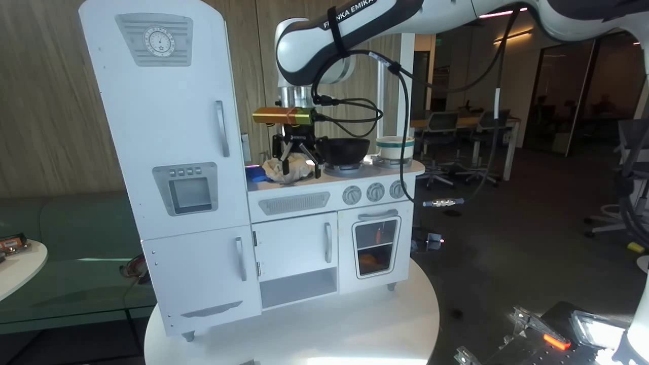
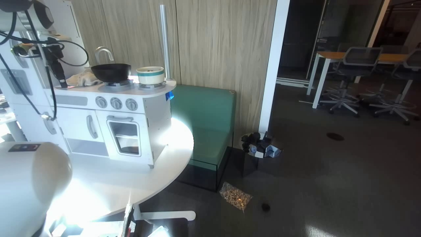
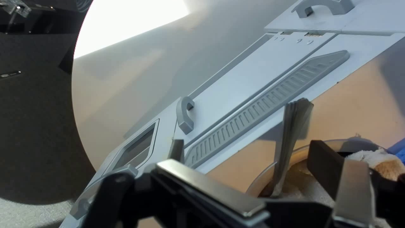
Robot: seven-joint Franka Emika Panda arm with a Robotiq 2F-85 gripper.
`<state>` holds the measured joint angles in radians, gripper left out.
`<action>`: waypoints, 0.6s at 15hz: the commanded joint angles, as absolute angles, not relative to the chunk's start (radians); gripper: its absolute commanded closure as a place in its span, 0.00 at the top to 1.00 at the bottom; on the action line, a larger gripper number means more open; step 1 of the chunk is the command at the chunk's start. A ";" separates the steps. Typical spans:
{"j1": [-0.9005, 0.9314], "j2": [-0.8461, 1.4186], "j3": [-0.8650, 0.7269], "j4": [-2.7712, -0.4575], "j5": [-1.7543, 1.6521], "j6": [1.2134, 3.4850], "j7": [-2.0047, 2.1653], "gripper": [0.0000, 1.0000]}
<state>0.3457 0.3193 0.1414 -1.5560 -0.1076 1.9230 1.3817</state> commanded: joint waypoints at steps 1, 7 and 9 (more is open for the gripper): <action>0.346 0.357 0.141 -1.478 -0.123 1.904 1.365 1.00; 0.361 0.460 0.139 -1.382 -0.116 1.888 1.350 1.00; 0.373 0.490 0.139 -1.368 -0.115 1.892 1.349 0.98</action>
<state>0.3504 0.4283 0.1410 -1.4415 -0.1103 1.9111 1.3593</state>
